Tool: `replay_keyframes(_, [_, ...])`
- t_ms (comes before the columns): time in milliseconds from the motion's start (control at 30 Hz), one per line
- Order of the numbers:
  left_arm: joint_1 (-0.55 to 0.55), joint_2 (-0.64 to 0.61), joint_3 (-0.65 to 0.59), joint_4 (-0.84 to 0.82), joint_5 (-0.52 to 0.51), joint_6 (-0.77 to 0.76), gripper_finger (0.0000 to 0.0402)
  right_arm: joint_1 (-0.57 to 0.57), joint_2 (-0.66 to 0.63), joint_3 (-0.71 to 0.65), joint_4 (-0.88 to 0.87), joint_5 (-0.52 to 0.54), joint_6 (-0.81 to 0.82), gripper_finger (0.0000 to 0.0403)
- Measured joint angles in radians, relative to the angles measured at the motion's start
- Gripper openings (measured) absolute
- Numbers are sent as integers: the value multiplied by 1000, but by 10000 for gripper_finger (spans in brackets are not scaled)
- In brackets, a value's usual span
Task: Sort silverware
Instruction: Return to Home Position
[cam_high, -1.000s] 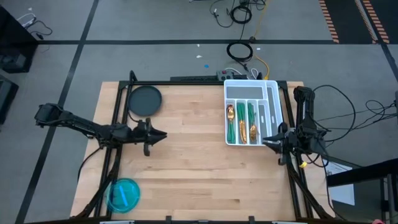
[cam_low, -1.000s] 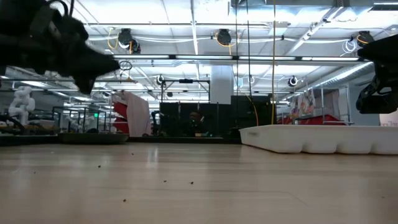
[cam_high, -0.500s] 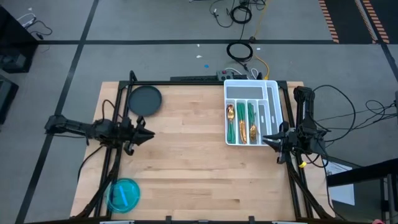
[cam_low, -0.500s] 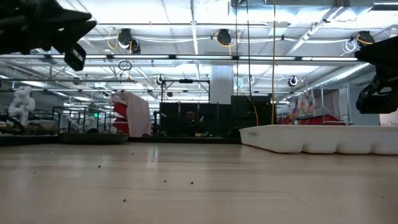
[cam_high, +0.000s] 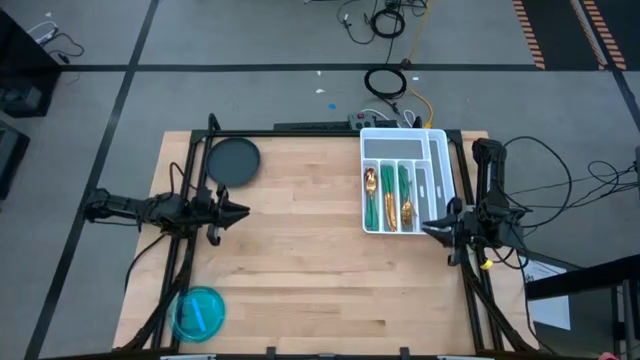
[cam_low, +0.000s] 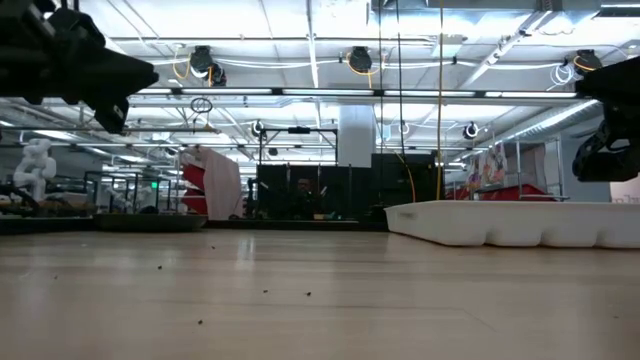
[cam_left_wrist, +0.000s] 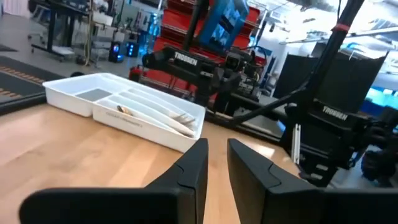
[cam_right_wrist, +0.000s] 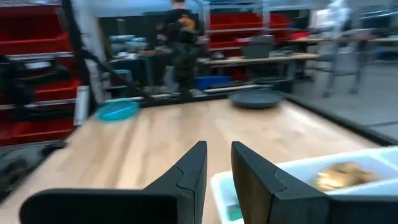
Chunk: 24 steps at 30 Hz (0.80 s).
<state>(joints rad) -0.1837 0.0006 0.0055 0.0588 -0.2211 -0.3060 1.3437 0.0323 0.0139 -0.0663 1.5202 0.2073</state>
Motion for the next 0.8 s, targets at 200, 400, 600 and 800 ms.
replay_keyframes(200, [0,0,0,-1,-38,-25,67,-14,18,0,121,-251,-202,66])
replay_keyframes(400, [0,0,0,-3,-47,-24,67,-105,17,1,449,-998,-808,66])
replay_keyframes(600, [0,0,0,-1,-77,9,67,-274,33,-2,318,-952,-562,66])
replay_keyframes(800, [0,0,-1,24,-75,9,67,-526,75,0,334,-1050,-517,66])
